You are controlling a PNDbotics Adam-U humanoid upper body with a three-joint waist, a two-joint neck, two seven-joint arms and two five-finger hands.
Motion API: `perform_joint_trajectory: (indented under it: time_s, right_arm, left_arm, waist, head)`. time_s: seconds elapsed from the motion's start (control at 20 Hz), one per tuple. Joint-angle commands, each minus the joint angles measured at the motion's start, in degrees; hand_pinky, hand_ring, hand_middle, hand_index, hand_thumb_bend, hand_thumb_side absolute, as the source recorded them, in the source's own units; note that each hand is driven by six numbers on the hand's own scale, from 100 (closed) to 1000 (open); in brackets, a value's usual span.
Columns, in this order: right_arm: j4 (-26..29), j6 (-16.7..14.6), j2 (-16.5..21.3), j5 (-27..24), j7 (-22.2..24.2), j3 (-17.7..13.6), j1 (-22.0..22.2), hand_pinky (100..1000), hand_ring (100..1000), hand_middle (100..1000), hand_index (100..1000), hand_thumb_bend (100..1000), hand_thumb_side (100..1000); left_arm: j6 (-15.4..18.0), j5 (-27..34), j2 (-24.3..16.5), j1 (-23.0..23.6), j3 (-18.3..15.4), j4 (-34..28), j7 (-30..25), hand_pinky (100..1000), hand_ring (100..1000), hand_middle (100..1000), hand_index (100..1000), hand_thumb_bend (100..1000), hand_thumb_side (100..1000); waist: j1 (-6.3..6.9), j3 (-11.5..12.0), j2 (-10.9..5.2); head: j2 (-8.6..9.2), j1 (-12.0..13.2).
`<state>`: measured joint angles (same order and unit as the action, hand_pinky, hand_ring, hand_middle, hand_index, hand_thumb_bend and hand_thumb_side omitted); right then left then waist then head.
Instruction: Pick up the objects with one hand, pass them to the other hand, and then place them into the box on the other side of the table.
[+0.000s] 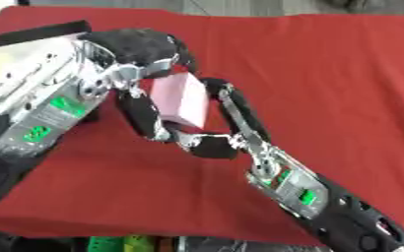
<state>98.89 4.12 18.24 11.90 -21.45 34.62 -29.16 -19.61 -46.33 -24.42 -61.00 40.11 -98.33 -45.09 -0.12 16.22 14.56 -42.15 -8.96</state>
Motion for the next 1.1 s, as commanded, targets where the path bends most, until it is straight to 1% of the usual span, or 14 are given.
perform_joint_trajectory:
  time_s: [0.05, 0.25, 0.4, 0.5, 0.8, 1.1]
  right_arm:
    - [2.2, -1.5, -0.5, 0.8, 0.1, 0.4, -0.6, 757, 504, 413, 575, 100, 235]
    - [1.9, -1.7, -0.4, 1.4, 0.0, 0.4, -0.5, 756, 504, 413, 574, 100, 233]
    - [1.6, -1.7, -0.4, 1.7, 0.0, 0.5, -0.3, 756, 504, 412, 574, 100, 225]
    - [1.4, -1.8, -0.4, 1.7, 0.0, 0.6, -0.2, 756, 503, 412, 574, 100, 235]
    - [1.0, -1.9, -0.4, 1.9, -0.2, 0.6, -0.2, 755, 503, 411, 574, 100, 233]
    - [1.1, -2.1, -0.3, 2.0, -0.2, 0.7, -0.2, 754, 502, 411, 573, 100, 232]
  left_arm:
    - [-0.4, -1.9, -0.9, -0.8, -0.2, 0.9, -0.6, 879, 876, 827, 840, 422, 142]
    - [-0.8, -1.4, -1.2, -0.8, -0.2, 0.1, -1.8, 877, 877, 825, 828, 408, 155]
    - [-1.1, -1.1, -1.5, -0.9, -0.2, -0.7, -2.7, 876, 878, 822, 821, 386, 158]
    - [-1.2, -1.0, -1.5, -1.0, -0.2, -1.4, -3.2, 875, 877, 820, 818, 362, 164]
    - [-1.8, -0.6, -1.9, -1.1, -0.3, -3.0, -4.4, 874, 877, 817, 812, 343, 174]
    - [-2.1, -0.8, -1.9, -1.0, -0.3, -3.1, -5.0, 872, 876, 813, 809, 328, 174]
  waist:
    - [0.10, 0.0, -1.31]
    - [0.17, 0.0, -1.31]
    - [0.21, 0.0, -1.32]
    - [0.21, 0.1, -1.31]
    - [0.23, 0.1, -1.29]
    - [0.21, 0.1, -1.28]
  head:
    - [0.60, 0.4]
    - [0.53, 0.4]
    - [0.61, 0.4]
    - [0.69, 0.4]
    - [0.76, 0.5]
    - [0.97, 0.5]
